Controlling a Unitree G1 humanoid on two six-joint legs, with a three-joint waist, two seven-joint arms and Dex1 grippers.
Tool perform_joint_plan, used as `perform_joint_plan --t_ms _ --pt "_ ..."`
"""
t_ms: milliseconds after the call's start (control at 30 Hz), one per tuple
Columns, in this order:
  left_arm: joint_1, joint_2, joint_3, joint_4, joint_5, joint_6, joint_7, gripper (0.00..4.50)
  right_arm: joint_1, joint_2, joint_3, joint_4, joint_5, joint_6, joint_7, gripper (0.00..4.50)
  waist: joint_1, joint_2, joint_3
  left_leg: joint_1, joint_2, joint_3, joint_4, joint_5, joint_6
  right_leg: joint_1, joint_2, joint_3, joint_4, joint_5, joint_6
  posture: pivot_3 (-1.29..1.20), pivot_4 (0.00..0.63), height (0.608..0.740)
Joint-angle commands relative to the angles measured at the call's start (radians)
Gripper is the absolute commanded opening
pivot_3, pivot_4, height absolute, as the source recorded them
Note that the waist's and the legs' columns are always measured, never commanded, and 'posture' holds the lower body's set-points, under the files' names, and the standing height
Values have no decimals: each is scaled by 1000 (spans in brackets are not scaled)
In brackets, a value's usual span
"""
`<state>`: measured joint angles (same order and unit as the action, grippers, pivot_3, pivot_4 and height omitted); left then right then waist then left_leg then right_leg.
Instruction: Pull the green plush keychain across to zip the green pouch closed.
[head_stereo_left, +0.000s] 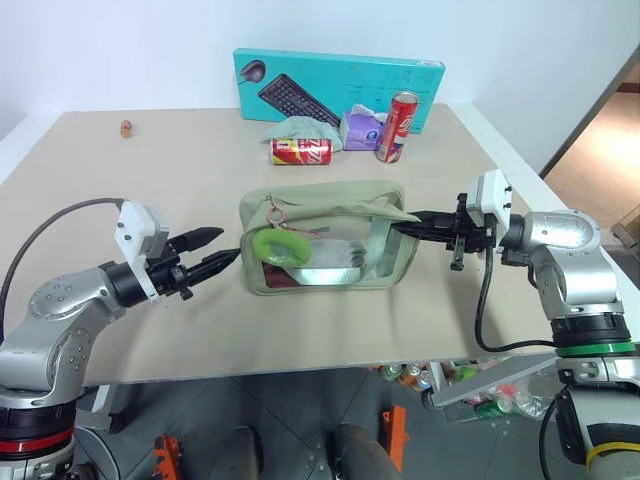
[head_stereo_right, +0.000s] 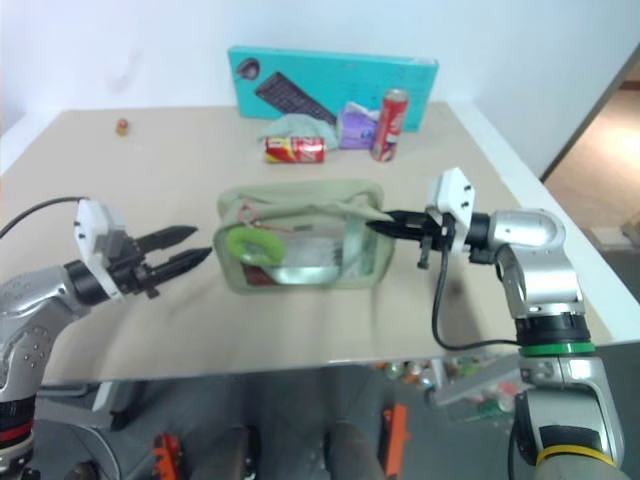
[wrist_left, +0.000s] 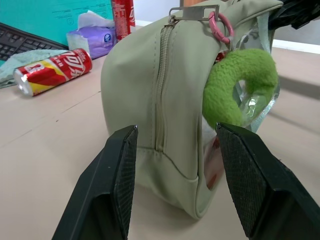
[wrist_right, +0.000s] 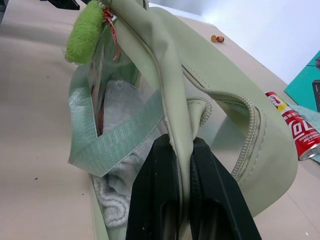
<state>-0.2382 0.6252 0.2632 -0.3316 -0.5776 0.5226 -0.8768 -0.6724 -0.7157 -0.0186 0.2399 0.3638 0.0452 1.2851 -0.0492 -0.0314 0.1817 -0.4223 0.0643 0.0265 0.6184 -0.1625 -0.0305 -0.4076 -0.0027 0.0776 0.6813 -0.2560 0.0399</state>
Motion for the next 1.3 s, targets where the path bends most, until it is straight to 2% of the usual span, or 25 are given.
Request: perform_joint_plan --t_ms 33,367,567,667,833,967,1033,1100,1133,1300 --pt "-27 5 -13 25 -3 -34 -10 2563 -20 -11 -11 -16 -2 -7 7 0 0 0 0 0 0 0 0 0 0 0 0 0 0 0 0 0 150 740" --pt "-70 -11 -71 81 -35 -30 -52 2563 7 -29 -24 -47 1 6 -5 0 0 0 0 -1 0 0 -1 0 0 0 0 0 0 -1 1 0 150 740" --pt "-109 -28 -109 124 -5 -58 -49 2563 23 -37 -29 -66 2 14 -17 0 1 0 0 -1 0 0 -1 0 0 0 0 0 0 -1 1 0 150 740" --pt "-115 -26 -113 137 2 -71 -49 1728 26 -40 -29 -70 5 16 -21 0 0 0 0 -1 0 0 -1 0 0 0 0 1 0 -1 1 0 150 740" --pt "-114 -16 -117 144 8 -80 -65 49 24 -43 -29 -68 5 16 -23 0 1 0 0 -1 0 0 -1 -1 0 0 0 0 0 -2 1 0 150 740" --pt "-121 -13 -121 145 10 -89 -73 49 21 -47 -27 -64 3 28 -26 0 1 0 0 -1 0 0 -1 -1 0 0 0 0 0 -2 1 0 150 740" --pt "-126 -16 -125 142 10 -88 -73 49 8 -51 -30 -64 45 129 -21 0 1 0 0 -1 0 0 -1 -1 0 0 0 0 0 -2 1 0 150 740" --pt "-132 -20 -129 134 8 -82 -65 0 -2 -54 -31 -65 49 161 -31 731 1 0 0 -1 0 0 -1 -1 0 0 0 0 0 -2 1 0 150 740" --pt "-134 -21 -131 130 7 -79 -62 0 -4 -54 -30 -66 41 153 -35 919 1 0 0 -1 0 0 -1 -1 0 0 0 0 0 -2 1 0 150 740" --pt "-140 -15 -136 125 4 -72 -65 0 -11 -43 -49 -62 42 145 -56 2709 1 0 0 -1 -1 0 -1 -1 0 -1 0 0 0 -2 1 0 150 740"
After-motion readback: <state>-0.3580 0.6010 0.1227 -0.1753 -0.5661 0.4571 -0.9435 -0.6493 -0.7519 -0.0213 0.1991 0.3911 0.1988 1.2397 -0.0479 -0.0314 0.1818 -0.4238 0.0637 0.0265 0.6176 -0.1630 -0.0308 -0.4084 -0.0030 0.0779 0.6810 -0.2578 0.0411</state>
